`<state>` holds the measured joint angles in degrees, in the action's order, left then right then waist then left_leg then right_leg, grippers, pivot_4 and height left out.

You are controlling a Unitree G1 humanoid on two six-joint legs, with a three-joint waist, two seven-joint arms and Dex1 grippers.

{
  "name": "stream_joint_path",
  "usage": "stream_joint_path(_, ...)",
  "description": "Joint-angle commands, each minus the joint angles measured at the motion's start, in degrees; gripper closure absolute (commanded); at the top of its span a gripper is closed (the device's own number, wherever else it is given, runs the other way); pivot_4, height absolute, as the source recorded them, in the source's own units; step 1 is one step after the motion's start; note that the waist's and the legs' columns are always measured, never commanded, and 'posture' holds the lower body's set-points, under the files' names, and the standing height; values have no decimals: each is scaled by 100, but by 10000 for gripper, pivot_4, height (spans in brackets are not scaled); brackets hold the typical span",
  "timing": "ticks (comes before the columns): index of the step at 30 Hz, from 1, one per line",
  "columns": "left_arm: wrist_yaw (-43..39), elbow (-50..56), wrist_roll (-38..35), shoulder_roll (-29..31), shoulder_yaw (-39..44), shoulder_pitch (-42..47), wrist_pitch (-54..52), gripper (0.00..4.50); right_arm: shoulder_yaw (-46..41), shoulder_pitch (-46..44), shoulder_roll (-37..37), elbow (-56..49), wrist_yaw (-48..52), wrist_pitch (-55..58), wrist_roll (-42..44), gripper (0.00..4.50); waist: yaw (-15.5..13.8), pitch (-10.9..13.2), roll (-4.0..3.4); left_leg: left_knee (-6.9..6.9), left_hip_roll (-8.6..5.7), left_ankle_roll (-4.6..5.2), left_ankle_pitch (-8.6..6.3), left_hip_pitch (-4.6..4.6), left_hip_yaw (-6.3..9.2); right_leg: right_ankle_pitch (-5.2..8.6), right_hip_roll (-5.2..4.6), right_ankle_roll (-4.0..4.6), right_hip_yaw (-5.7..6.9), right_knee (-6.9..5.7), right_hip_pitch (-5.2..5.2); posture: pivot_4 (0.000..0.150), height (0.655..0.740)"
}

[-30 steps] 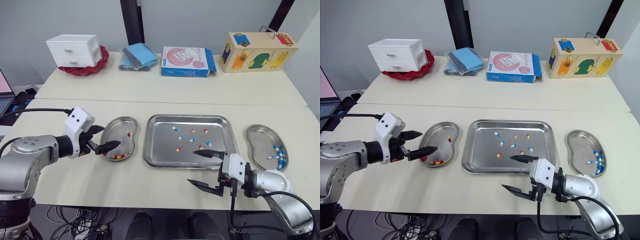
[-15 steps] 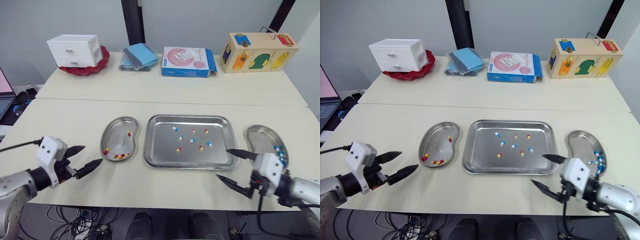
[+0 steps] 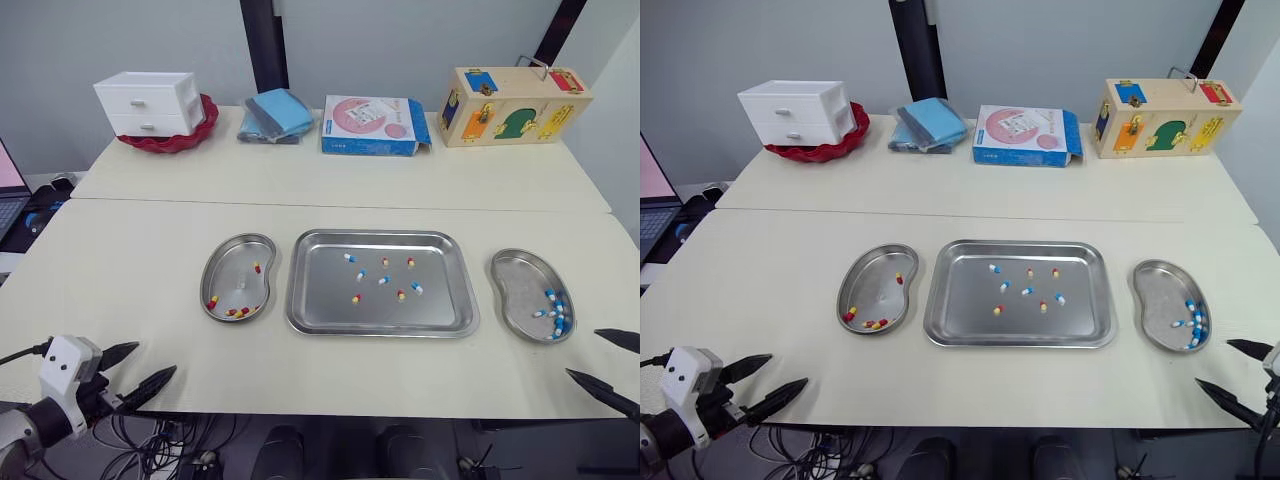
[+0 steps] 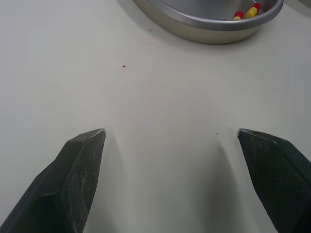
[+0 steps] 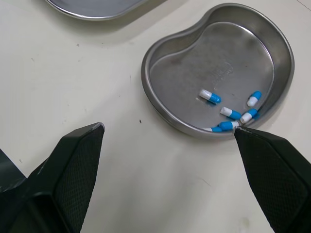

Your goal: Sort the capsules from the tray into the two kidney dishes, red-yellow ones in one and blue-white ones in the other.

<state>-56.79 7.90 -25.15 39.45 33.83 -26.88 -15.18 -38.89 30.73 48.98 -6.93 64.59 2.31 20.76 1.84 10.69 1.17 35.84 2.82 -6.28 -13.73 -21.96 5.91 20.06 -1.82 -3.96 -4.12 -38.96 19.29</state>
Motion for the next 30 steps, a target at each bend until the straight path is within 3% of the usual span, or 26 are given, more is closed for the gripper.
stream_joint_path(1,31,127,-107,-8,173,-61,121,84,-82,-44,74,43,49,-220,-60,0,0,0,0,0,0,0,0,0,0,0,0,0,0,0,0,1500,7400)
stream_joint_path(20,65,264,-148,-2,-116,18,129,84,-180,320,-36,-104,113,-520,-166,0,0,0,0,0,0,-1,0,0,-1,0,0,-1,0,0,-1,1500,7400)
stream_joint_path(23,39,306,-150,2,-123,-24,149,84,-52,321,-101,-330,100,-660,-152,0,0,0,0,0,0,-1,0,0,-1,1,0,-2,0,0,0,1500,7400)
stream_joint_path(30,8,965,-313,-72,-79,-451,32,84,836,60,-613,-1910,-439,-153,175,0,-3,0,0,-1,2,-1,0,-2,2,1,0,-1,0,0,0,1500,7400)
